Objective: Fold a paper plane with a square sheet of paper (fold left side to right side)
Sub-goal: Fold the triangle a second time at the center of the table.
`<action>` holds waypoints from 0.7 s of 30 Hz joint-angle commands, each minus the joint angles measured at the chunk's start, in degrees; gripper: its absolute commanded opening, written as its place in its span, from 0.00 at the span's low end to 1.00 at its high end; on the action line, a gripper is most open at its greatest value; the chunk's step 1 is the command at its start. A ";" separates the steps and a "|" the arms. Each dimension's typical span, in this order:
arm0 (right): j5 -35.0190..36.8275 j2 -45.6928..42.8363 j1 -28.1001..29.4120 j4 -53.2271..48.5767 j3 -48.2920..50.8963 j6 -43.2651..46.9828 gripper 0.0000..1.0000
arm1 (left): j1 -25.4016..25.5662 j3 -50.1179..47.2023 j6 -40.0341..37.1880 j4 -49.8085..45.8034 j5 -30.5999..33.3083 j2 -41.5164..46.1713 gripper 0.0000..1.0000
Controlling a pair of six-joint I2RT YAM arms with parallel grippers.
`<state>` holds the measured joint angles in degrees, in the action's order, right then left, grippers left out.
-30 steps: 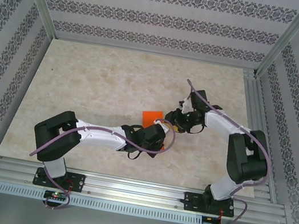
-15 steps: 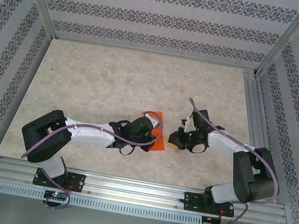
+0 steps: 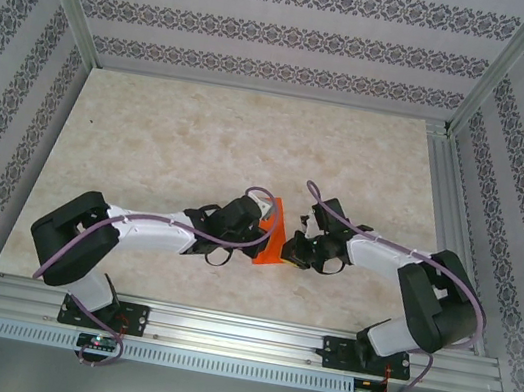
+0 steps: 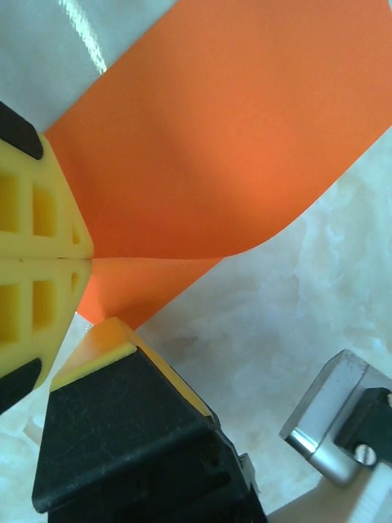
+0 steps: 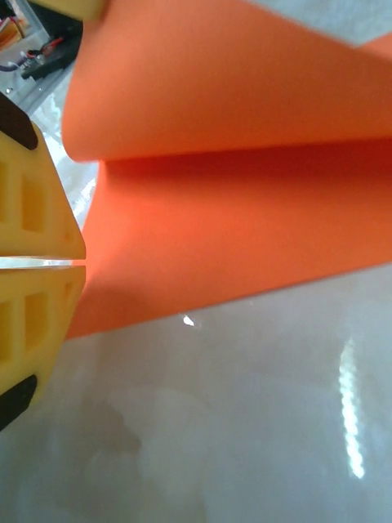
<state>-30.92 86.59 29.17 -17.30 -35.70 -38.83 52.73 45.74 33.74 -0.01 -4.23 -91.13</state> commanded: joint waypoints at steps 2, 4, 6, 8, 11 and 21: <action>4.09 1.45 0.79 -1.26 -0.90 0.39 0.11 | -1.65 -0.39 -1.03 -0.11 -0.19 1.04 0.00; 5.06 1.72 0.93 -2.24 -0.95 0.85 0.11 | -1.99 -0.38 -1.55 -0.74 -0.18 0.83 0.00; 5.49 2.01 1.02 -2.97 -0.95 1.20 0.11 | -2.26 -0.13 -1.96 -1.70 0.22 0.76 0.00; 5.85 2.40 1.15 -3.50 -0.85 1.63 0.11 | -2.37 -0.13 -2.49 -2.10 0.34 0.61 0.00; 5.86 2.81 1.22 -3.51 -0.59 1.69 0.11 | -2.46 0.14 -3.13 -2.82 0.35 0.00 0.00; 6.04 3.67 1.86 -3.93 -1.03 2.09 0.11 | -3.64 0.29 -4.02 -3.59 1.65 -1.59 0.00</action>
<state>-28.10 88.38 30.02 -19.25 -36.82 -37.80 50.19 45.74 31.46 -2.70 -3.70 -91.85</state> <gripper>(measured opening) 0.113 0.067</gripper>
